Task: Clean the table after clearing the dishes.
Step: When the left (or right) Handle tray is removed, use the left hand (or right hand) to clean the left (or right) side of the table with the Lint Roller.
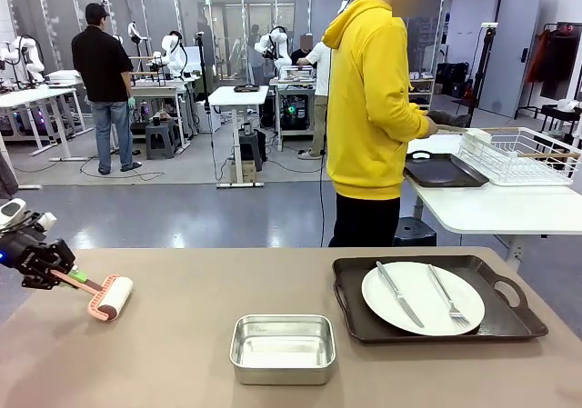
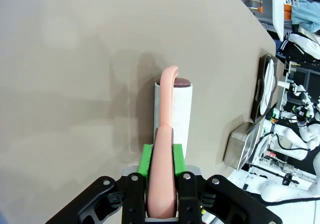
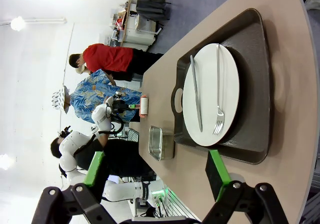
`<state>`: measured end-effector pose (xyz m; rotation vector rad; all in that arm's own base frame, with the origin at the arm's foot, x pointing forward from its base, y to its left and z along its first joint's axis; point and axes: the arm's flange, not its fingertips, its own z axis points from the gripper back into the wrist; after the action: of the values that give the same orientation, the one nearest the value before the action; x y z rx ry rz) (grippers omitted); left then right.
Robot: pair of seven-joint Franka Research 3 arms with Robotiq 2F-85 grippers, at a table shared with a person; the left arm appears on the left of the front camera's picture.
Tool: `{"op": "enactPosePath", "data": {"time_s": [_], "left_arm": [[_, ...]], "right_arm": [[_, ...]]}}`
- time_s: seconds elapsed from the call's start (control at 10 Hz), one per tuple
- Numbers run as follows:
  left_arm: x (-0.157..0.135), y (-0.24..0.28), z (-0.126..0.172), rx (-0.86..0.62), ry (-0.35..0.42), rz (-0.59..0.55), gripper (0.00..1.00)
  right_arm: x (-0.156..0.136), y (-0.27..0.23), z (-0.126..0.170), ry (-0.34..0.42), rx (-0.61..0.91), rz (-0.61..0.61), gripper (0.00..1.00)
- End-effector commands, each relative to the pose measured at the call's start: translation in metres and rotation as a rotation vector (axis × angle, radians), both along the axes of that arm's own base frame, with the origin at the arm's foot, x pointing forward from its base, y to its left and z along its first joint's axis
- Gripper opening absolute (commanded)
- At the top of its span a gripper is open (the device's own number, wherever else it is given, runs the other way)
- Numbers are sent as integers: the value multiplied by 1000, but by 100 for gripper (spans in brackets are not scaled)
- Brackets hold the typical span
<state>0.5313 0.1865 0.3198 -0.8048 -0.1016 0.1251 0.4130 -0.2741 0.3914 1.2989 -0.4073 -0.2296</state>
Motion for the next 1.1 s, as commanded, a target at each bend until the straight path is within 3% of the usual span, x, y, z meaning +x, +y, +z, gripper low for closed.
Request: {"op": "enactPosePath", "data": {"time_s": [0.0,0.6,1.0], "left_arm": [[2,32,-47,223,55,35,21],[1,58,-30,295,64,65,21],[-6,38,5,321,23,77,21]], "right_arm": [[-1,1,4,-8,3,4,100],[-1,1,4,-8,3,4,100],[-1,1,4,-8,3,4,100]]}}
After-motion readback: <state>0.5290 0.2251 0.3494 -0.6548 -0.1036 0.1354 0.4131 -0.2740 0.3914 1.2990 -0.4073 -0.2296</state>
